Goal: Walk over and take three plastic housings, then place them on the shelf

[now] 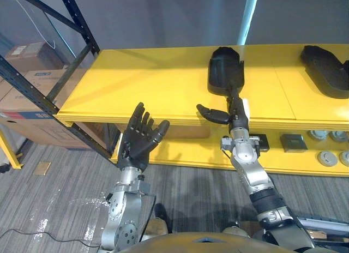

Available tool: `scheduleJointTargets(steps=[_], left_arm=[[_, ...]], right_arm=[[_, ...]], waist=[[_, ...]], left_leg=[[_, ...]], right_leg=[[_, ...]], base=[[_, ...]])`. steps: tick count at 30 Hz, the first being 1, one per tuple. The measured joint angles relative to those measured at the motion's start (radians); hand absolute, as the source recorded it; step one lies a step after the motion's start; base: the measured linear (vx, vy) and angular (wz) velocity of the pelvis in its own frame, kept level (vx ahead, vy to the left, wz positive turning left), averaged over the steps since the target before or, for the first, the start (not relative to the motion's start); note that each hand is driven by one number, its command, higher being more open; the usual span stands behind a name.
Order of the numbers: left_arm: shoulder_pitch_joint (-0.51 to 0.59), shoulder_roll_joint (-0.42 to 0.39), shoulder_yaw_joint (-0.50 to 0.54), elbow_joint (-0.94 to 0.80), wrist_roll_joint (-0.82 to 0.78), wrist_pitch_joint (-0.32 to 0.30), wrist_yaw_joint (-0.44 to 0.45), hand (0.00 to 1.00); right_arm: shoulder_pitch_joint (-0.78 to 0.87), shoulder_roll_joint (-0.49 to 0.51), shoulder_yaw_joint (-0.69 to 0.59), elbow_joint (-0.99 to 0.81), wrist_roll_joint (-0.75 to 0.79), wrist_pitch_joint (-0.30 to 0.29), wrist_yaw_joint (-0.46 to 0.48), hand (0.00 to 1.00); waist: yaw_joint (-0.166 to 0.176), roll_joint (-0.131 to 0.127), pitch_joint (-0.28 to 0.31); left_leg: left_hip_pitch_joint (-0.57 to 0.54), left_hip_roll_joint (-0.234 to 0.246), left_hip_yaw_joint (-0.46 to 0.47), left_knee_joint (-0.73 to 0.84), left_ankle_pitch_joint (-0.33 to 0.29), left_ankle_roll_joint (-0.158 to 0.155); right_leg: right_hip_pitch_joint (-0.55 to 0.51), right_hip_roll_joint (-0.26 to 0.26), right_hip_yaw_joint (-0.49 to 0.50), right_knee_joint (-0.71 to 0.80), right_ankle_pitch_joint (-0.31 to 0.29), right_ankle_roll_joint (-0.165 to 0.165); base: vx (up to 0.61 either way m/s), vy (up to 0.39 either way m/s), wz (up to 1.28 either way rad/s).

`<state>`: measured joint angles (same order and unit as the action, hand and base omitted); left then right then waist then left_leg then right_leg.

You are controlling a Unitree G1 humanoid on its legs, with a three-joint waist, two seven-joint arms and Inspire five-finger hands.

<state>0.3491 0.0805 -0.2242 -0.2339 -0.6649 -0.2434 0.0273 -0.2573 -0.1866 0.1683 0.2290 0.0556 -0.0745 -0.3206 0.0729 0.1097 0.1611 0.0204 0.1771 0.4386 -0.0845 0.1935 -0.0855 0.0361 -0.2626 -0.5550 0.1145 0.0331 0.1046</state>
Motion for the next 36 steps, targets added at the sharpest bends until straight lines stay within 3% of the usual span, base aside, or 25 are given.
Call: scheduleJointTargets(steps=[5, 8, 11, 15, 25, 32, 36], left_arm=[[0.016, 0.000, 0.004, 0.000, 0.000, -0.006, 0.005, 1.00], [0.013, 0.000, 0.009, 0.000, 0.001, -0.018, 0.009, 1.00], [0.000, 0.000, 0.009, 0.000, 0.005, -0.018, 0.009, 1.00], [-0.002, 0.000, 0.009, 0.000, 0.005, -0.016, 0.016, 1.00], [-0.001, 0.000, -0.004, 0.000, 0.005, -0.015, 0.036, 1.00], [0.015, 0.003, -0.038, 0.000, 0.005, -0.012, 0.038, 1.00], [0.018, 0.009, -0.052, 0.000, 0.005, -0.012, 0.041, 1.00]], right_arm=[[0.083, 0.003, 0.014, -0.262, -0.011, -0.015, 0.055, 1.00], [0.086, 0.003, 0.054, -0.373, 0.013, -0.050, 0.164, 1.00], [0.086, 0.001, 0.086, -0.393, 0.076, -0.051, 0.238, 1.00], [0.083, 0.003, 0.144, -0.362, 0.118, -0.050, 0.243, 1.00], [-0.042, 0.071, 0.239, -0.047, 0.116, 0.026, 0.152, 1.00], [-0.179, 0.109, 0.231, 0.186, 0.098, 0.057, -0.018, 1.00], [-0.267, 0.115, 0.174, 0.312, 0.068, 0.070, -0.131, 1.00]], waist=[[-0.003, 0.001, 0.004], [-0.020, -0.006, 0.004], [-0.019, -0.016, 0.000], [-0.014, -0.020, 0.000], [0.039, -0.019, -0.003], [0.061, -0.008, -0.010], [0.063, 0.012, -0.020]], left_leg=[[0.009, 0.007, 0.022, 0.001, -0.007, -0.008], [0.029, 0.009, 0.036, 0.001, -0.010, -0.006], [0.031, 0.009, 0.043, 0.001, -0.012, -0.007], [0.032, 0.007, 0.029, 0.001, -0.012, -0.007], [0.027, 0.004, -0.026, -0.001, -0.011, -0.004], [0.017, -0.001, -0.057, -0.003, -0.005, 0.001], [0.004, -0.017, -0.078, 0.000, 0.005, 0.003]], right_leg=[[0.004, 0.014, 0.017, -0.028, 0.007, 0.005], [0.022, 0.021, 0.027, -0.044, 0.020, 0.006], [0.026, 0.022, 0.034, -0.048, 0.023, 0.011], [0.040, 0.021, 0.020, -0.048, 0.024, 0.012], [0.076, 0.019, -0.043, -0.048, 0.005, 0.007], [0.089, 0.015, -0.073, -0.044, 0.005, 0.007], [0.086, -0.005, -0.090, -0.022, 0.001, 0.010]], base=[[0.03, -0.020, -0.12], [0.06, -0.014, -0.14], [0.08, -0.001, -0.07], [0.04, -0.001, 0.10], [-0.01, 0.004, 0.17], [-0.01, 0.013, 0.13], [0.02, 0.035, 0.16]])
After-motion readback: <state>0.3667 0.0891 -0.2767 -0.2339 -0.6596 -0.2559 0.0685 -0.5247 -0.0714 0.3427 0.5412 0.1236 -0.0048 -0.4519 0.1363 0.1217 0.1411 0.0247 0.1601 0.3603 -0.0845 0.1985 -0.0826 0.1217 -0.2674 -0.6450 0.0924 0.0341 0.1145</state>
